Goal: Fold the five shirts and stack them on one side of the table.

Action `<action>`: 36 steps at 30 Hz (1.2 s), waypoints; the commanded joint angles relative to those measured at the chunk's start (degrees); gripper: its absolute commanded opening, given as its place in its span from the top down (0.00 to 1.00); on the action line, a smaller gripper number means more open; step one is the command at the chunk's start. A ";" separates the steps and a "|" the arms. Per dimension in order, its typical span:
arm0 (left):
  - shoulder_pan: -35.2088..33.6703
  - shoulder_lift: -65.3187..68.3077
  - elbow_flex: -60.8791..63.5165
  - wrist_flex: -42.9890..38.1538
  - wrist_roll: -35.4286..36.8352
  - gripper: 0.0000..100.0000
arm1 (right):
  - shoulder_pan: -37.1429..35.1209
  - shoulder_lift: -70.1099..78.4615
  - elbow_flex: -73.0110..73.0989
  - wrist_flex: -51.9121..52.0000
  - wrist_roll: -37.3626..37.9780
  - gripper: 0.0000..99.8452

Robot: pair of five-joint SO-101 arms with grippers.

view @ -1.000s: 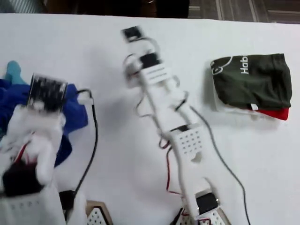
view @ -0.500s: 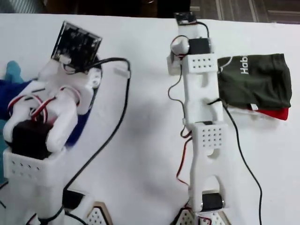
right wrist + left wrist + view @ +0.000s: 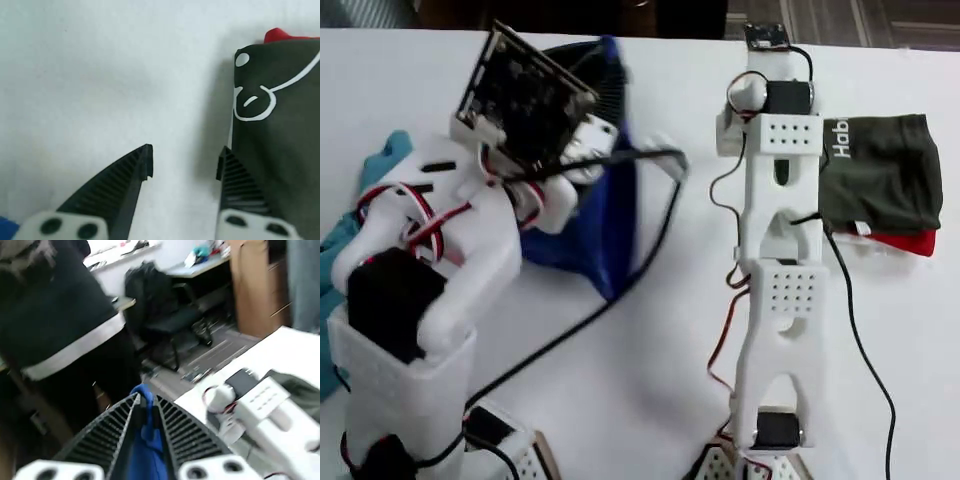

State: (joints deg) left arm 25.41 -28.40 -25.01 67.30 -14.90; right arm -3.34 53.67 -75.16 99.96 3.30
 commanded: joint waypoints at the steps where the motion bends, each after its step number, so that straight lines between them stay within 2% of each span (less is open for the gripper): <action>1: 3.52 0.88 -5.49 1.14 0.70 0.97 | 0.40 -0.31 -1.58 1.19 0.35 0.79; 5: 2.55 0.79 -6.29 6.33 0.26 0.97 | 0.13 -0.31 -1.58 1.19 0.35 0.79; 8: -2.99 0.70 -6.37 11.69 0.26 0.97 | 0.04 -0.48 -1.67 1.19 0.35 0.79; 13: -18.02 1.23 -5.85 21.98 0.00 0.97 | -0.04 -0.84 -2.20 1.19 0.35 0.79; 19: -34.73 0.70 5.85 26.55 -7.21 0.97 | -1.71 -0.84 -2.20 1.27 0.26 0.79; 23: -42.99 0.79 17.45 25.32 -9.76 0.97 | -3.65 -3.74 -1.49 1.36 0.26 0.79; 28: -49.41 0.70 31.96 19.69 -15.65 0.97 | -5.85 -12.35 2.46 1.45 0.26 0.86; 36: -58.37 0.88 44.62 11.78 -23.03 0.97 | -14.11 -35.74 37.63 -0.04 0.18 0.83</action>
State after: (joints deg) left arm -29.80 -27.34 17.71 82.07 -35.91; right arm -13.80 28.88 -48.18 100.04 3.30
